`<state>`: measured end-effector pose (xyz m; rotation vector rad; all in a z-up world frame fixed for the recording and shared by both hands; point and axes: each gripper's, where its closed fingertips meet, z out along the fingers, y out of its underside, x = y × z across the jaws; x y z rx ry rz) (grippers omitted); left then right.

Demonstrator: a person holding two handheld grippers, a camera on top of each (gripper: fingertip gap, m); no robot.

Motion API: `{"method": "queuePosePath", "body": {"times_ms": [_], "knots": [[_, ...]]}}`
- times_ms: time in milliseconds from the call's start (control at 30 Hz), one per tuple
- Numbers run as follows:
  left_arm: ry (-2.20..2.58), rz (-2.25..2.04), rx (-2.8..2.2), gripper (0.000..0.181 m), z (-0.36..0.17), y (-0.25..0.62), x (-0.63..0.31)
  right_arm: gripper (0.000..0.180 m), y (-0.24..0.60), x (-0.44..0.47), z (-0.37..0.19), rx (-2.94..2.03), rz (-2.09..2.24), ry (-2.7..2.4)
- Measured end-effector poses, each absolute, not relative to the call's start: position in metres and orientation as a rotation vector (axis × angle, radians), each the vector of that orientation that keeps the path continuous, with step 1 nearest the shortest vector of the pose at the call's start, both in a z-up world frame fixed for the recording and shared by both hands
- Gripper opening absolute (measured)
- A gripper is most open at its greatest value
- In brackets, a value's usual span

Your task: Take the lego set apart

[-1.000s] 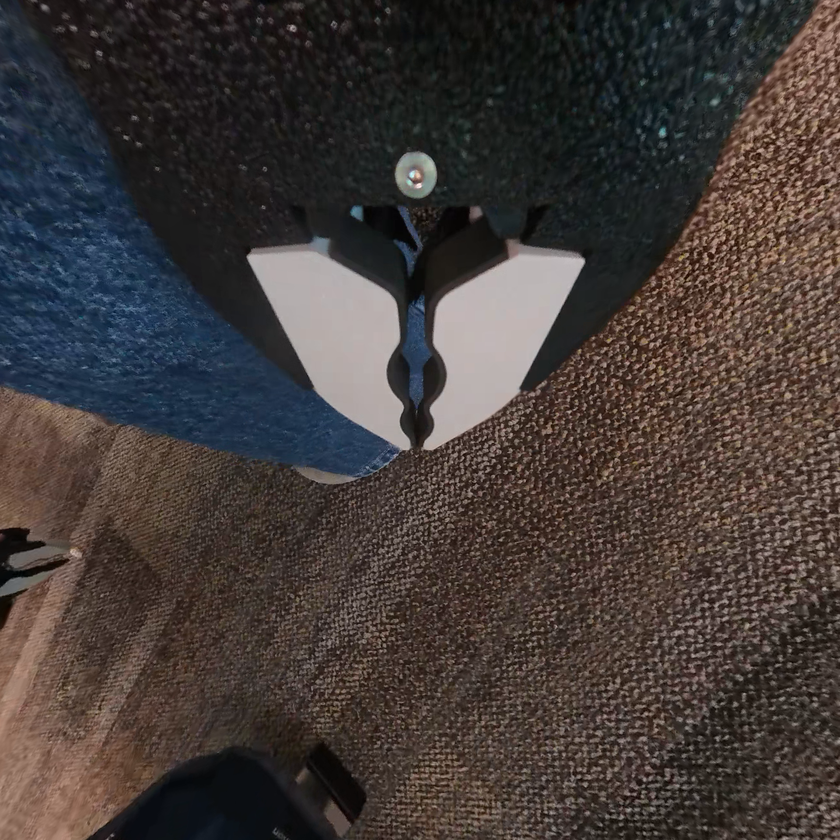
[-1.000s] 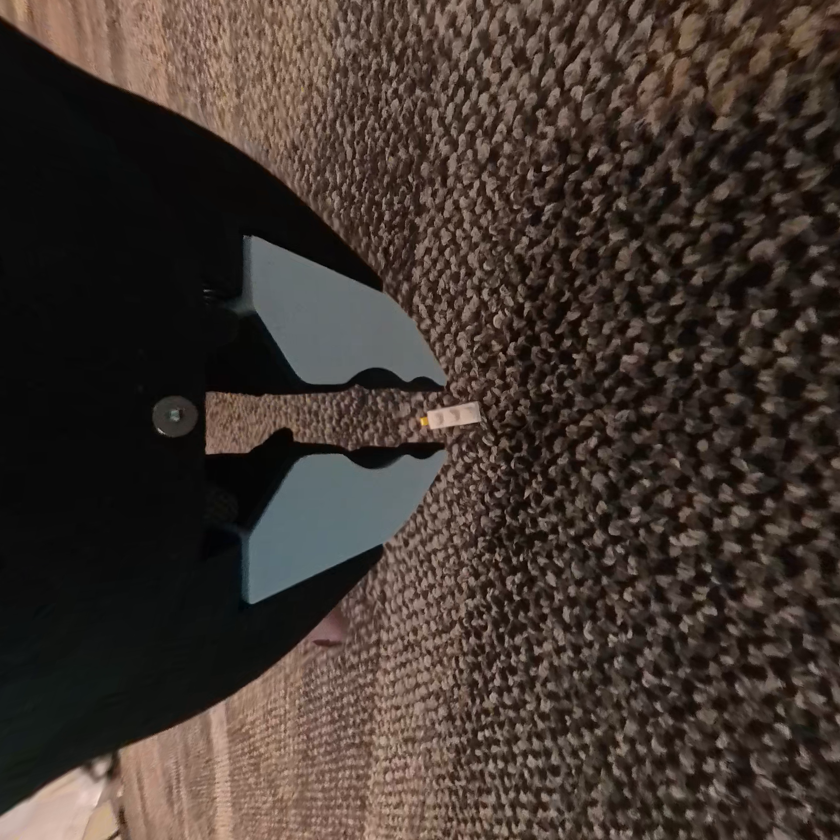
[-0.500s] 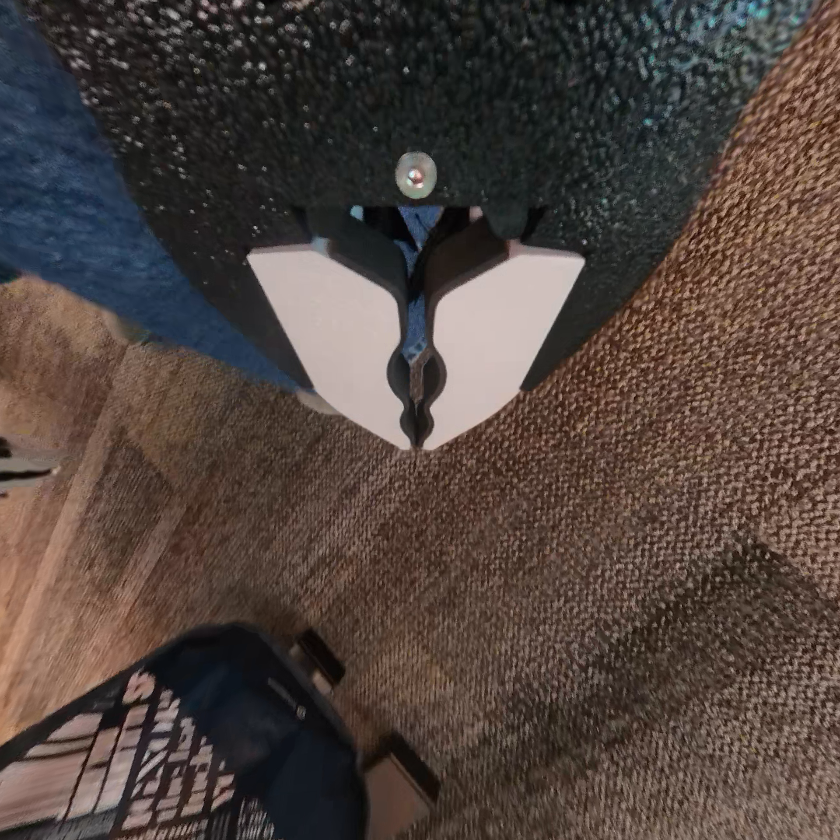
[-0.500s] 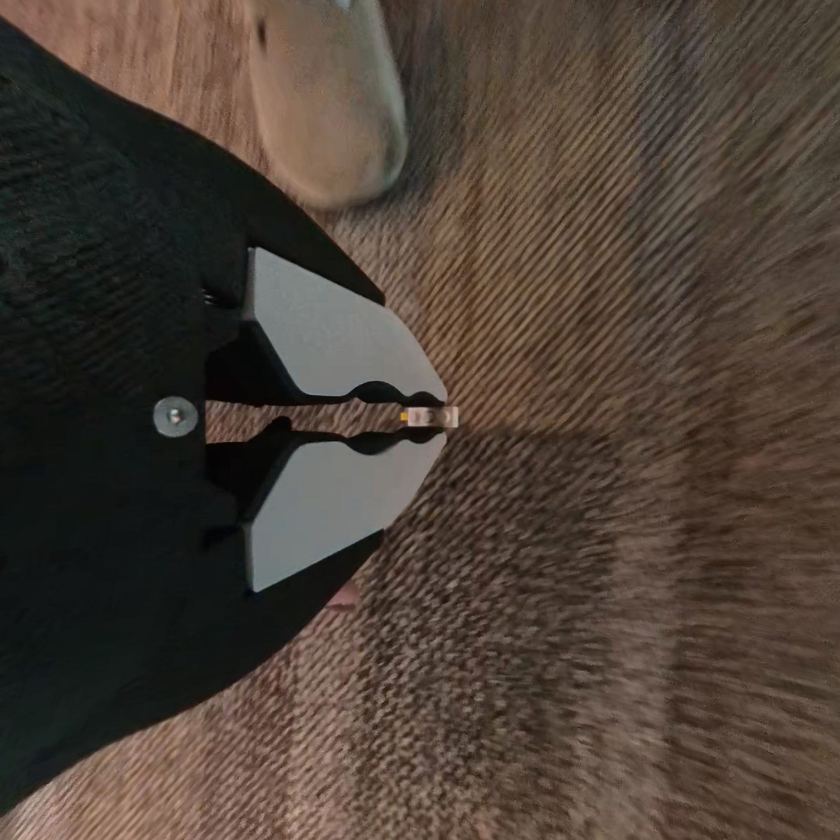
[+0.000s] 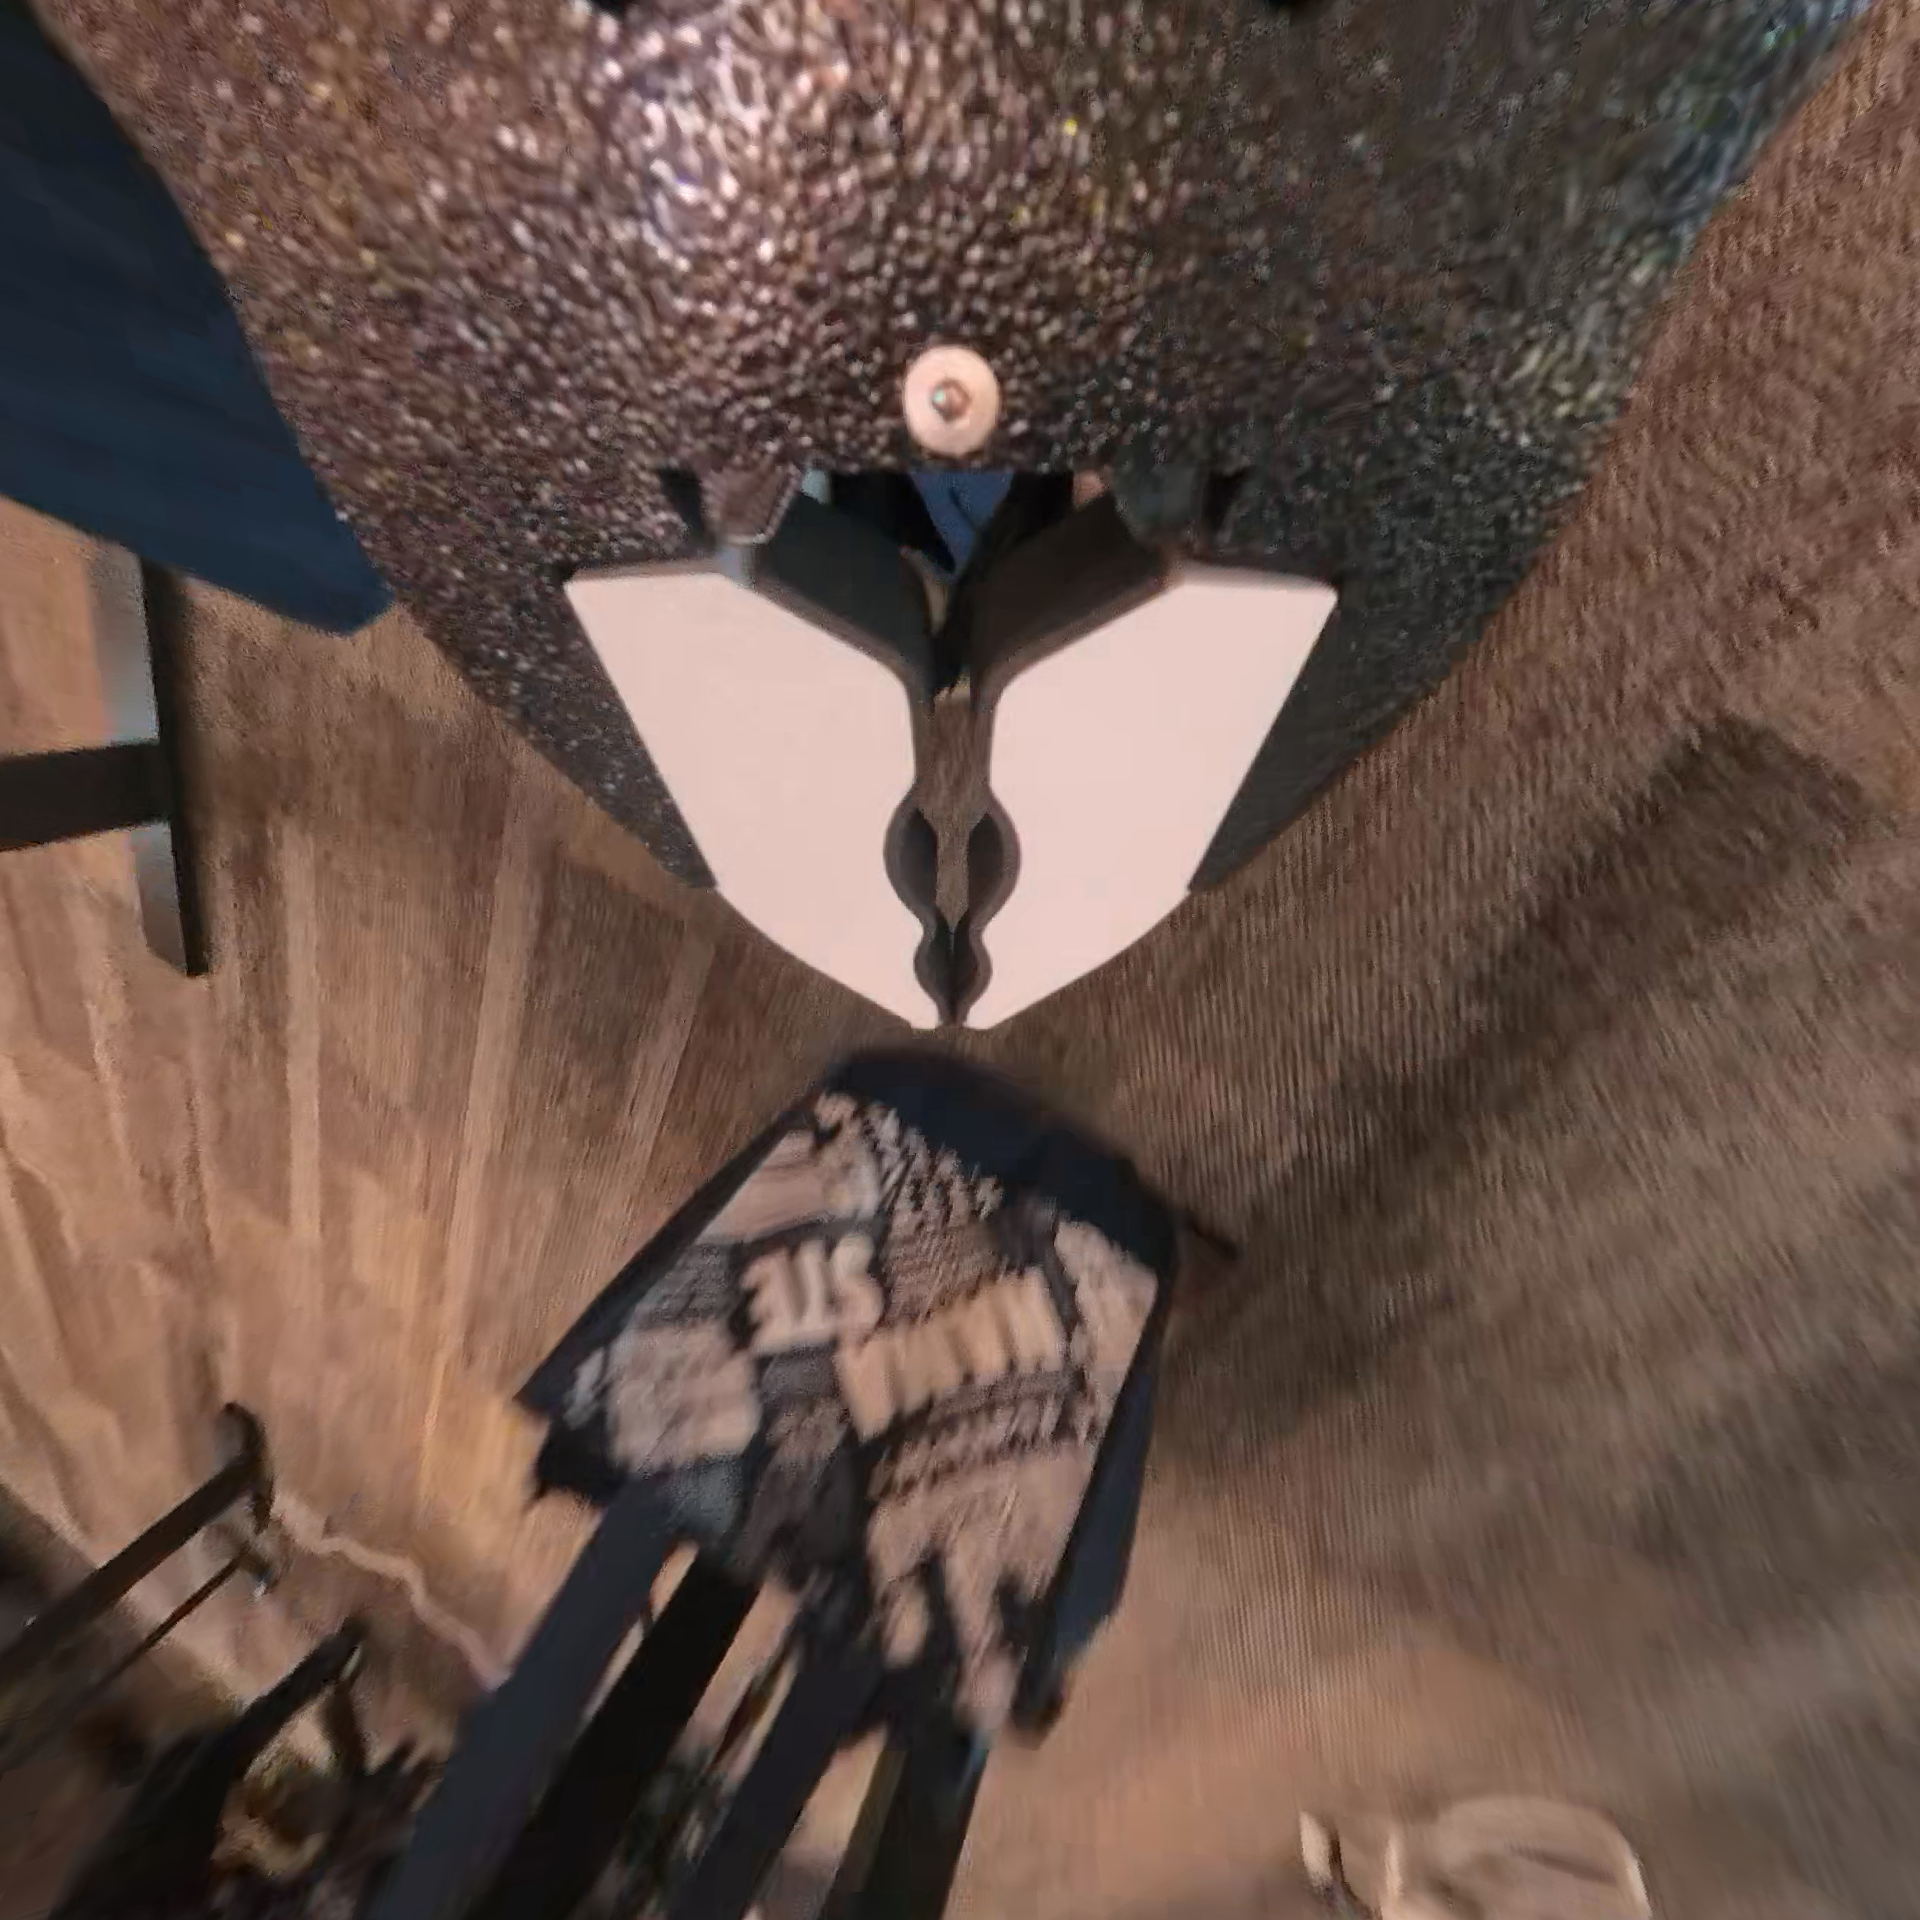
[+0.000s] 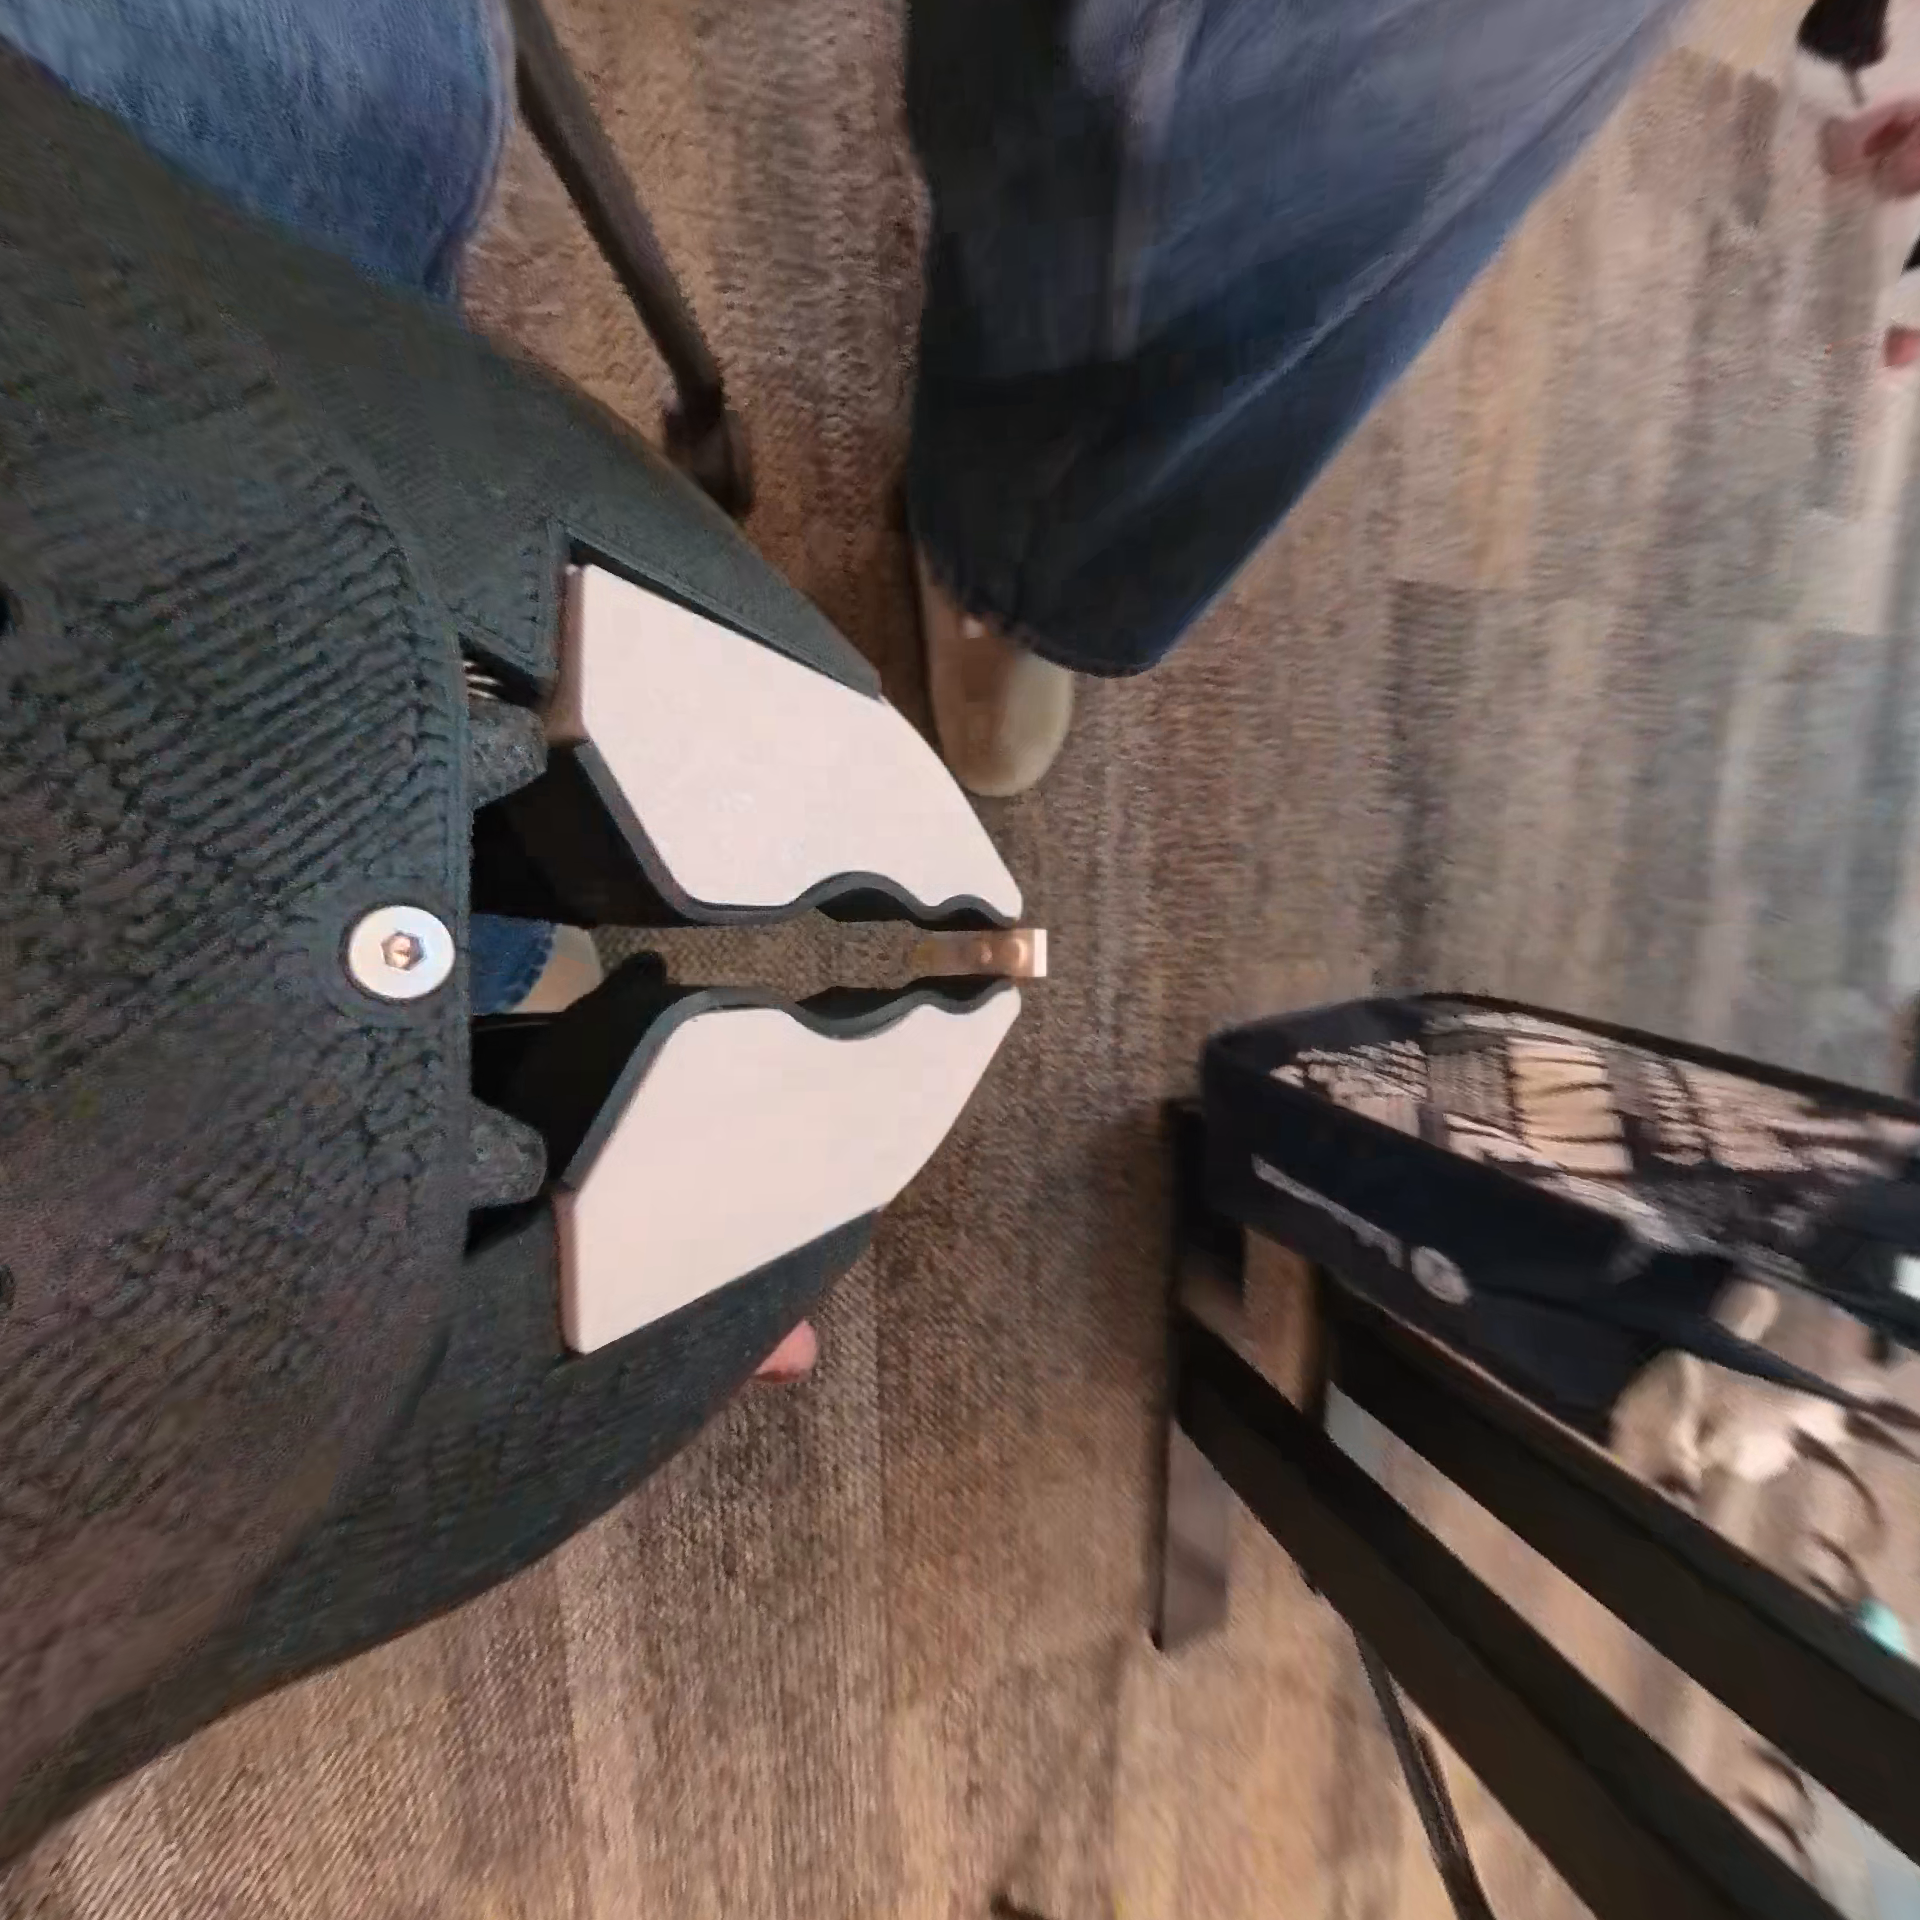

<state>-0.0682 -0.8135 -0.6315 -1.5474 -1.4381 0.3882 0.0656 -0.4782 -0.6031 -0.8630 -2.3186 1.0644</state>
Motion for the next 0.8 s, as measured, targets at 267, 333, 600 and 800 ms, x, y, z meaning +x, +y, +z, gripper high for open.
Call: {"method": "queuePosePath", "body": {"times_ms": [267, 333, 600, 800], "knots": [[-0.966, 0.435, -1.268, 0.000, -0.403, -0.685, -0.015, 0.006, -0.525, 0.093, -0.465, -0.777, 1.255, -1.883], [-0.866, 0.391, -1.231, 0.000, -0.359, -0.649, 0.002, 0.006, -0.528, 0.094, -0.434, -0.775, 1.287, -1.795], [-0.317, 0.450, -1.270, 0.000, -0.242, -0.536, 0.056, 0.006, -0.471, 0.112, -0.267, -0.763, 1.556, -1.299], [-0.089, 0.409, -1.274, 0.000, -0.235, -0.485, 0.023, 0.006, -0.384, 0.056, -0.192, -0.760, 1.567, -0.991]]}}
